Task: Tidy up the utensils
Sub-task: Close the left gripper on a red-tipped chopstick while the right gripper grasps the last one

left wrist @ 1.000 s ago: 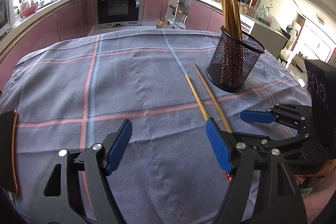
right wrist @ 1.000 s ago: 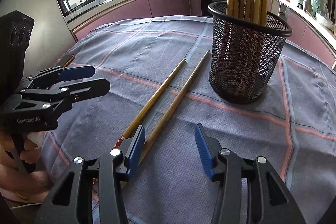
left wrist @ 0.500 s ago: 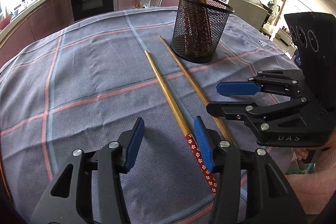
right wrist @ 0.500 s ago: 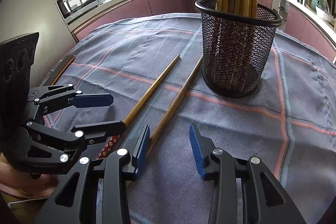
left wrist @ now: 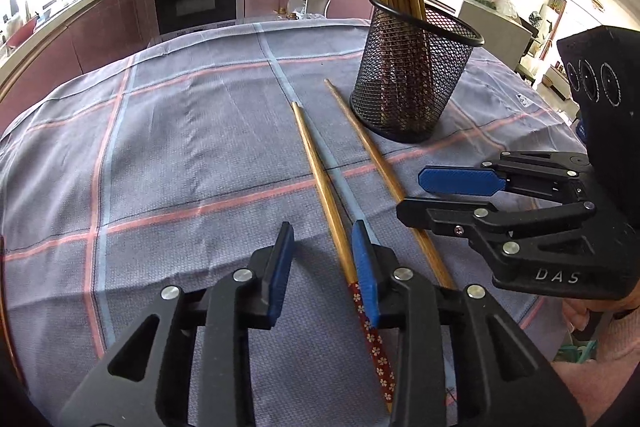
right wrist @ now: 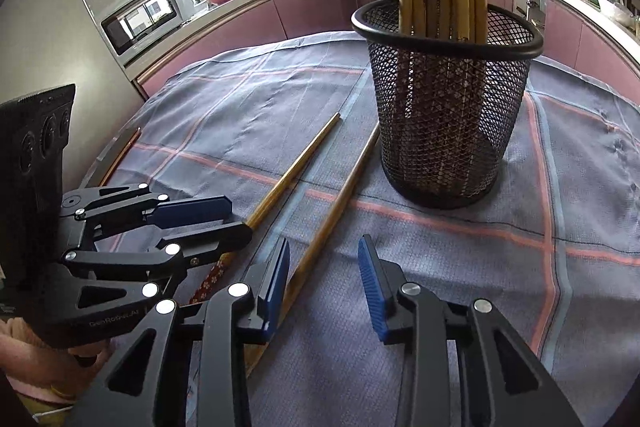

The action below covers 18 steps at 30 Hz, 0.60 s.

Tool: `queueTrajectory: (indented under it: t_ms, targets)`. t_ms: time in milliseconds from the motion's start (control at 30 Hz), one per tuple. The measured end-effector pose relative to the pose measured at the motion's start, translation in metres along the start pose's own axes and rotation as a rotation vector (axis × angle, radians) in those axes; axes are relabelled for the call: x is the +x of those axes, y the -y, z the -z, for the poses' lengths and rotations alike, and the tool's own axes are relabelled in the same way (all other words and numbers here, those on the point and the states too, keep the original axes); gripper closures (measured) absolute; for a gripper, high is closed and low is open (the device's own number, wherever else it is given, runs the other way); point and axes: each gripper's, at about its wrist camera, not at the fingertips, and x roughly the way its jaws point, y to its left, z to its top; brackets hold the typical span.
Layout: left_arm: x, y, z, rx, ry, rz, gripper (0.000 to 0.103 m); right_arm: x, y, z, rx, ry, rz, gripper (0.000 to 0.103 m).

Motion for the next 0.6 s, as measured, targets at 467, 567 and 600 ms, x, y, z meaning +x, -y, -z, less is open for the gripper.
queueTrajectory:
  t_ms: [467,567,600]
  targets:
    - [0.013,-0.009,-0.014,-0.035,-0.004,-0.013,0.086,0.015,0.003,-0.012,0.026,0.009,0.013,0.091]
    - [0.013,-0.010,-0.013,-0.058,-0.007,-0.006,0.093,0.011,0.003,-0.007,0.037,0.003,-0.006,0.094]
    - [0.013,-0.009,-0.013,-0.059,-0.007,-0.007,0.093,0.010,0.002,-0.005,0.038,0.000,-0.015,0.094]
